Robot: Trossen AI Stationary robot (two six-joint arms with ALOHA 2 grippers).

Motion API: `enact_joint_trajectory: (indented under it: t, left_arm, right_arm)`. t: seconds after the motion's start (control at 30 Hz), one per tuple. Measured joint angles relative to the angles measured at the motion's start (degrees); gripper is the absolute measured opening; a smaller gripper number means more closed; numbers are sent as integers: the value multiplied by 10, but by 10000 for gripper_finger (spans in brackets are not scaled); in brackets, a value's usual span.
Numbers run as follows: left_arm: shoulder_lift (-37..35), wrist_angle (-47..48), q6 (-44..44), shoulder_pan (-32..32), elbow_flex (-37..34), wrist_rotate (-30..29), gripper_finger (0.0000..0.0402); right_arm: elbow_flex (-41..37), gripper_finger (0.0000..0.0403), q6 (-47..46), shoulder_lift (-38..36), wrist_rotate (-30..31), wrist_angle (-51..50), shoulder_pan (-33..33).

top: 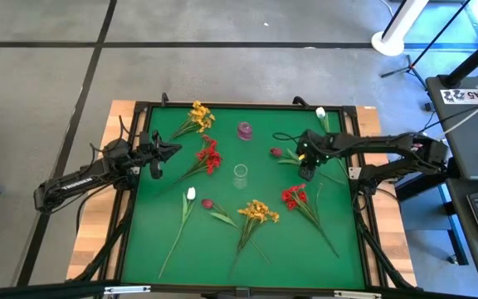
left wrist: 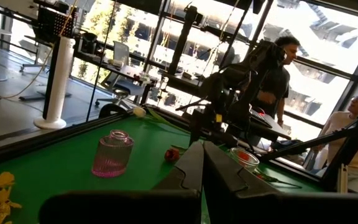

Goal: Sort flowers into vase by color
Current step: Put the top red tulip into the purple vase

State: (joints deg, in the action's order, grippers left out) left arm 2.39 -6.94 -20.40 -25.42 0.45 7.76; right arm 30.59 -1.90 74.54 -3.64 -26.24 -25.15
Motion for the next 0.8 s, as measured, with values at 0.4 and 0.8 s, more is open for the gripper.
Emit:
enact_joint_trajectory:
  t: [0.4,0.8]
  left_arm:
    - [0,0,0,0,0,0,0]
    - [0,0,0,0,0,0,0]
  right_arm:
    - [-33,122,-8,-2,36,28,1]
    - [-6,15,-13,0,29,11,0]
